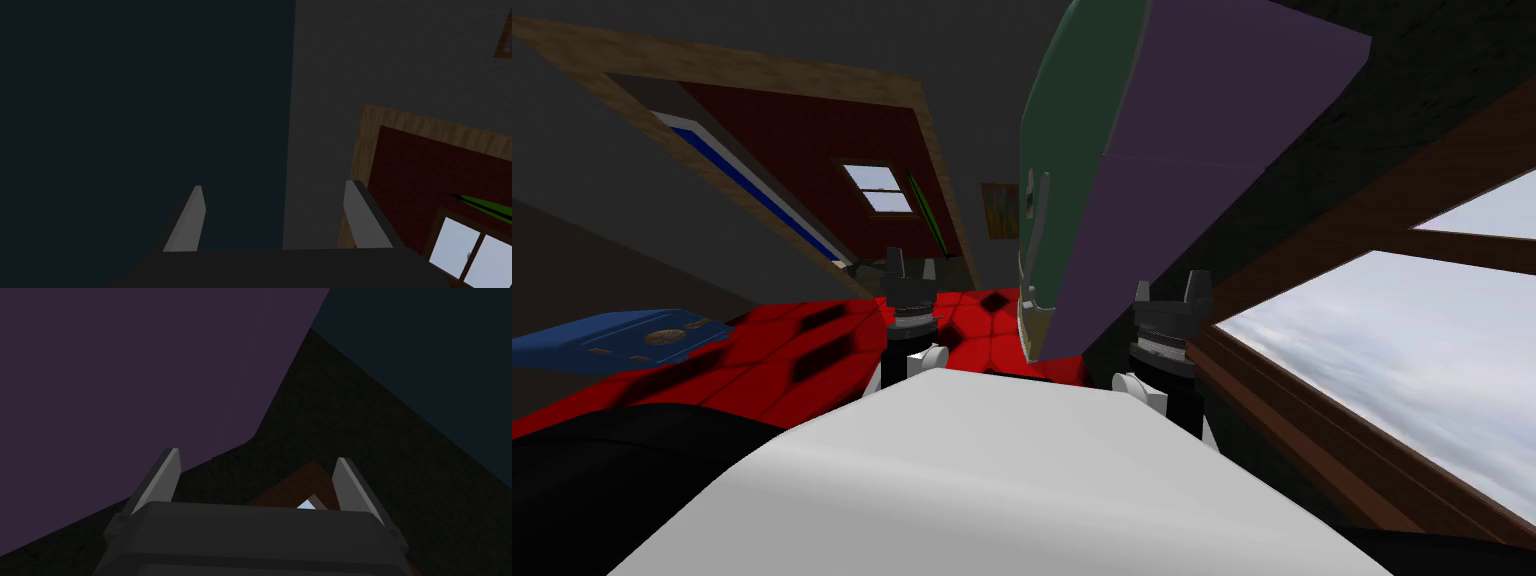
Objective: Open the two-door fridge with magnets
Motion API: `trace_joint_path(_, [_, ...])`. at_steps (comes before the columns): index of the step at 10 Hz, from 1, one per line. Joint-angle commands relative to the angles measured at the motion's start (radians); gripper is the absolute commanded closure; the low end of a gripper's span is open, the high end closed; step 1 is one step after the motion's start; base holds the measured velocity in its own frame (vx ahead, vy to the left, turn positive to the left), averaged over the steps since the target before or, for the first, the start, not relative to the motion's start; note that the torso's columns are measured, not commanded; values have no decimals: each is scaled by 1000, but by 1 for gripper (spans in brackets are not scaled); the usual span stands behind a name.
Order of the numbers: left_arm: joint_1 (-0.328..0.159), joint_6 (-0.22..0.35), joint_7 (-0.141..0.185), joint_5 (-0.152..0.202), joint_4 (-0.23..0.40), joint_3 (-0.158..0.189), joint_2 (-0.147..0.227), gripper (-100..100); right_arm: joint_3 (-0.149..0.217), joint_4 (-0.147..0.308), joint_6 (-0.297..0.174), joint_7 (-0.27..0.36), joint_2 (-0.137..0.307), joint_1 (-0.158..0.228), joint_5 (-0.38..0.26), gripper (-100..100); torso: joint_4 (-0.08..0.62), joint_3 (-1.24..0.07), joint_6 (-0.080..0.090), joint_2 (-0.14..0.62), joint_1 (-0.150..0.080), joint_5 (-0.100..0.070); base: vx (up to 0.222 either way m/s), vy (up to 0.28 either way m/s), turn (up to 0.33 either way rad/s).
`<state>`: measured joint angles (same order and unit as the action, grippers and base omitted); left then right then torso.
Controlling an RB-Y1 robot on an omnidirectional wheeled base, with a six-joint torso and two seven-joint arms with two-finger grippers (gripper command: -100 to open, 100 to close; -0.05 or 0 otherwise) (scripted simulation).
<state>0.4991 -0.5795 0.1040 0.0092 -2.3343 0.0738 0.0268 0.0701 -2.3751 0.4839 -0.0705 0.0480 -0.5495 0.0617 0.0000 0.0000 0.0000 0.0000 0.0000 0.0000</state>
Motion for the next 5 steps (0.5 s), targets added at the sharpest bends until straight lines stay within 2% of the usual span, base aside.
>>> trace_joint_path(1, [0, 0, 0, 0, 0, 0, 0, 0, 0, 0, 0, 0, 0, 0, 0, 0, 41, -82, 0, 41, 0, 0, 0, 0, 0])
trace_joint_path(5, [0, 0, 0, 0, 0, 0, 0, 0, 0, 0, 0, 0, 0, 0, 0, 0, 322, -644, 0, 322, 0, 0, 0, 0, 0])
